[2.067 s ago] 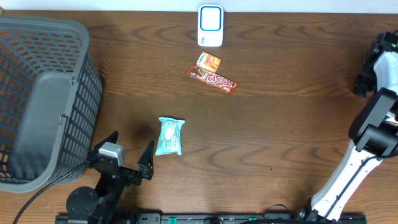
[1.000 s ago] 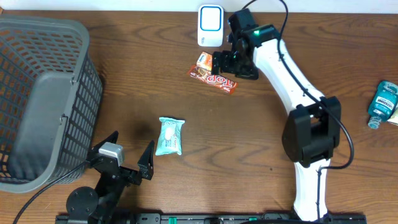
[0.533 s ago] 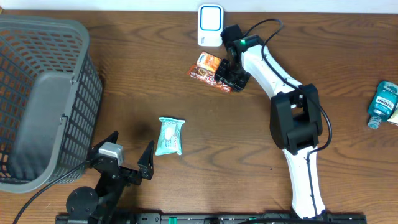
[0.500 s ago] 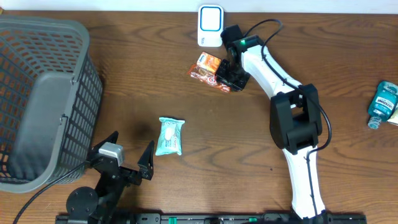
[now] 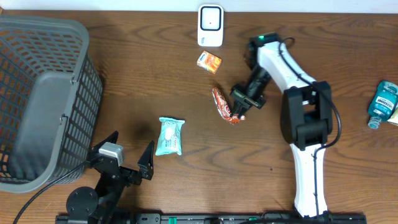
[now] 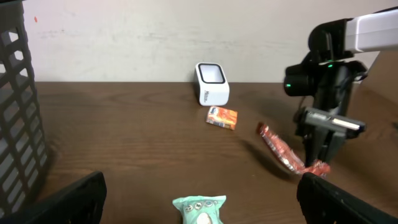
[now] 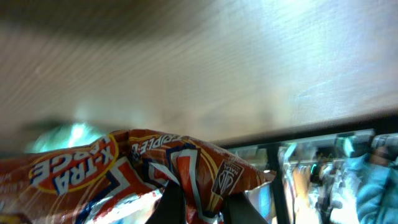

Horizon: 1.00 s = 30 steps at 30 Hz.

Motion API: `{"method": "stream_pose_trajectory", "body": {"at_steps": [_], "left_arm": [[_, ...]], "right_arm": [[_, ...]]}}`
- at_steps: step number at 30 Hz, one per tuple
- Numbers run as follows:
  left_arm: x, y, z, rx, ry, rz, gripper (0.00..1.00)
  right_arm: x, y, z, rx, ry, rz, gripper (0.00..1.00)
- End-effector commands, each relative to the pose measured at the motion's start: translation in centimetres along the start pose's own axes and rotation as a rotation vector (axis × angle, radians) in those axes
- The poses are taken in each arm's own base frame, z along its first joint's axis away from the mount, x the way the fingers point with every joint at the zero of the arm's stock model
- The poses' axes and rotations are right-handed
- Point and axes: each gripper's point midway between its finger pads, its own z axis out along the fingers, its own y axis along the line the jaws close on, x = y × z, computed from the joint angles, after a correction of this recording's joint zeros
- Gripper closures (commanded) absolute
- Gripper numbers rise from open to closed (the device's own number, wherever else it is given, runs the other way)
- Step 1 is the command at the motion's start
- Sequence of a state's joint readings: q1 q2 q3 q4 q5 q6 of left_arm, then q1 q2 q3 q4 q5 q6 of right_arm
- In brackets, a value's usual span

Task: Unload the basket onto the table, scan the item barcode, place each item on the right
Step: 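Lift the chocolate bar and bring it toward the scanner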

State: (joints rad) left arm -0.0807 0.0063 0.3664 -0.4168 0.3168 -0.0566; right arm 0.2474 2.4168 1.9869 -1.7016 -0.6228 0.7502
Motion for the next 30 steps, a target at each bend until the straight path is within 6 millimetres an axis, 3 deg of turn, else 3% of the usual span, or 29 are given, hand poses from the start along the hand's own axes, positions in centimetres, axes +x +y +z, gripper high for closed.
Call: {"method": "stream_pose_trajectory", "body": {"at_steps": [1,7,13,15,16,19,20,21,22,24,27,30], "left_arm": [[0.0,-0.3,0.0,0.016,-0.002,-0.011,0.02],[0.0,-0.3,0.0,0.016,-0.002,-0.011,0.02],[0.0,-0.3,0.0,0.016,-0.002,-0.011,0.02],[0.0,-0.3,0.0,0.016,-0.002,-0.011,0.02],[0.0,-0.3,0.0,0.016,-0.002,-0.011,0.02],[0.0,-0.3,0.0,0.016,-0.002,-0.011,0.02],[0.0,-0.3,0.0,0.016,-0.002,-0.011,0.02],[0.0,-0.3,0.0,0.016,-0.002,-0.011,0.02],[0.0,-0.3,0.0,0.016,-0.002,-0.011,0.02],[0.0,-0.3,0.0,0.016,-0.002,-0.011,0.02],[0.0,-0.3,0.0,0.016,-0.002,-0.011,0.02],[0.0,-0.3,0.0,0.016,-0.002,-0.011,0.03]], "right_arm": [[3.3,3.6,-2.6,-0.301,0.184,-0.155,0.98],[4.0,4.8,-4.2,-0.42,0.257,-0.149,0.98],[4.0,4.8,-4.2,-0.419,0.263,-0.124,0.98],[1.2,2.8,-2.9,-0.269,0.111,-0.144,0.99],[-1.3,1.2,-2.3,-0.144,-0.026,-0.164,0.99],[-5.9,-2.6,-2.2,0.18,-0.312,-0.196,0.94],[-6.3,-3.0,-2.3,0.233,-0.348,-0.213,0.87],[-6.9,-3.3,-2.4,0.309,-0.407,-0.249,0.72],[-7.4,-3.3,-2.6,0.368,-0.463,-0.277,0.49],[-7.5,-2.7,-2.4,0.404,-0.506,-0.308,0.32],[-7.3,-1.3,-1.8,0.408,-0.533,-0.375,0.16],[-7.2,-0.9,-2.3,0.46,-0.591,-0.408,0.1]]}}
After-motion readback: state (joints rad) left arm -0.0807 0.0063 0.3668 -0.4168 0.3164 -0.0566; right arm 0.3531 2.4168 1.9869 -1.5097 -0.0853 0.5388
